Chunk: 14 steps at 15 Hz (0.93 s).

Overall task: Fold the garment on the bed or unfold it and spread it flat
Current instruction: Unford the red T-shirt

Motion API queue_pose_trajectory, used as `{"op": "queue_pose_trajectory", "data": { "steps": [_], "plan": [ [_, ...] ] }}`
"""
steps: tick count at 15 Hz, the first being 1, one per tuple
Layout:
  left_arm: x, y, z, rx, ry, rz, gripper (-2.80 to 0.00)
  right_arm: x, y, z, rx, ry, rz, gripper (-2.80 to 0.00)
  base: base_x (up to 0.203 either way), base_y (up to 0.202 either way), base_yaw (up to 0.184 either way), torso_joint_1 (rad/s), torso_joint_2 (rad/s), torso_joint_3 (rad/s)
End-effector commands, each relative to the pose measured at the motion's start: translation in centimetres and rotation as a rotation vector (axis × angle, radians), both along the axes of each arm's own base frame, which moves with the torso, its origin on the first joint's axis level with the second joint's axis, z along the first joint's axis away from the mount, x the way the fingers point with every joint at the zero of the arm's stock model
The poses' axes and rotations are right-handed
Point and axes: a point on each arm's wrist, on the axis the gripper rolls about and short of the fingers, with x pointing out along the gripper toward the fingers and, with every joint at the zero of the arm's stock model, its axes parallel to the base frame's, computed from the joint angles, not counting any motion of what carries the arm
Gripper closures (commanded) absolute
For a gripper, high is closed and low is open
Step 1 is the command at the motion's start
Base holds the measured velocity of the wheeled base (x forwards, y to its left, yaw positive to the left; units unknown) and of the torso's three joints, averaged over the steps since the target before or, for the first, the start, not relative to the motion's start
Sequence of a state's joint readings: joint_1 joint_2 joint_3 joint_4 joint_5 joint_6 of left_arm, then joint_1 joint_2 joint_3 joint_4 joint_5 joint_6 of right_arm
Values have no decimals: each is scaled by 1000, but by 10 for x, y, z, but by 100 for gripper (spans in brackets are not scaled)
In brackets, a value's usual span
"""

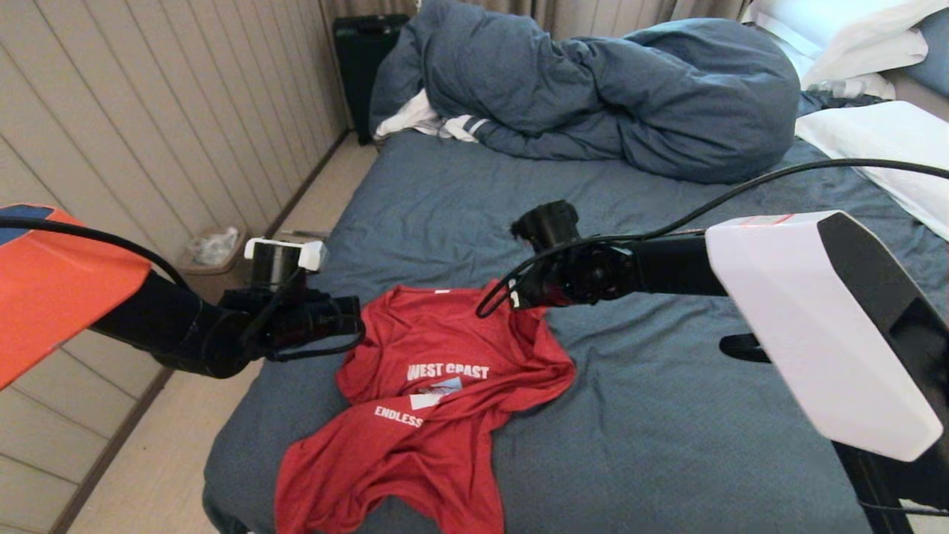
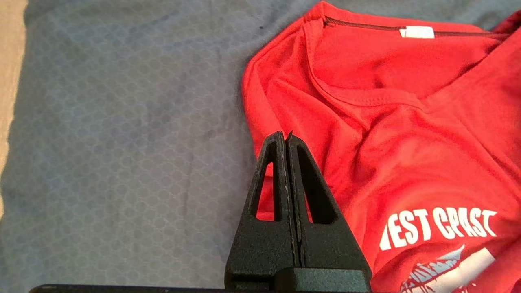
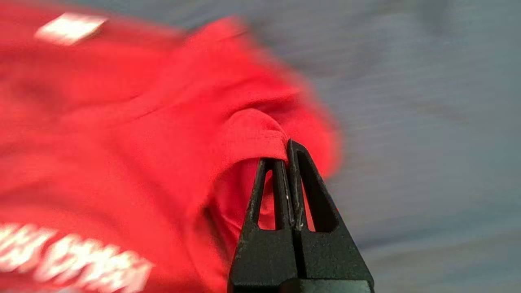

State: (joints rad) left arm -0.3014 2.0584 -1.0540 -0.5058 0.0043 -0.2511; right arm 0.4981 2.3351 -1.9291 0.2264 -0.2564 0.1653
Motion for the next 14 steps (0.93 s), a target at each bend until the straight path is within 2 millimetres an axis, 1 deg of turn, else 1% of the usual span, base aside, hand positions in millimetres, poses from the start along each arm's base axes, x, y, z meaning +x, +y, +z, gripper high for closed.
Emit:
{"op": "queue_pose_trajectory", "data": {
  "steps": [1,3,5,7,9,11,12,14],
  "plan": [
    [0,0,1,-3,-5,2,0,6,-26,14,13,-22,-57,0,0,0,0,0,0,0],
    [0,0,-1,-2,1,1,0,17,-56,16,15,-25,-125,0,0,0,0,0,0,0],
    [0,0,-2,0,5,0,0,20,-80,15,10,-11,-177,0,0,0,0,0,0,0],
    [0,-2,-3,1,7,-3,0,20,-96,9,7,-5,-210,0,0,0,0,0,0,0],
    [-1,-2,-4,2,11,-4,0,22,-116,-3,0,0,-249,0,0,0,0,0,0,0],
    [-1,-3,-5,2,12,-6,0,20,-132,-13,-4,17,-285,0,0,0,0,0,0,0],
    [-1,-3,-5,3,12,-9,0,18,-139,-14,-2,16,-299,0,0,0,0,0,0,0],
    [-1,-5,-6,4,15,-12,0,11,-148,-26,-6,30,-315,0,0,0,0,0,0,0]
  ]
}}
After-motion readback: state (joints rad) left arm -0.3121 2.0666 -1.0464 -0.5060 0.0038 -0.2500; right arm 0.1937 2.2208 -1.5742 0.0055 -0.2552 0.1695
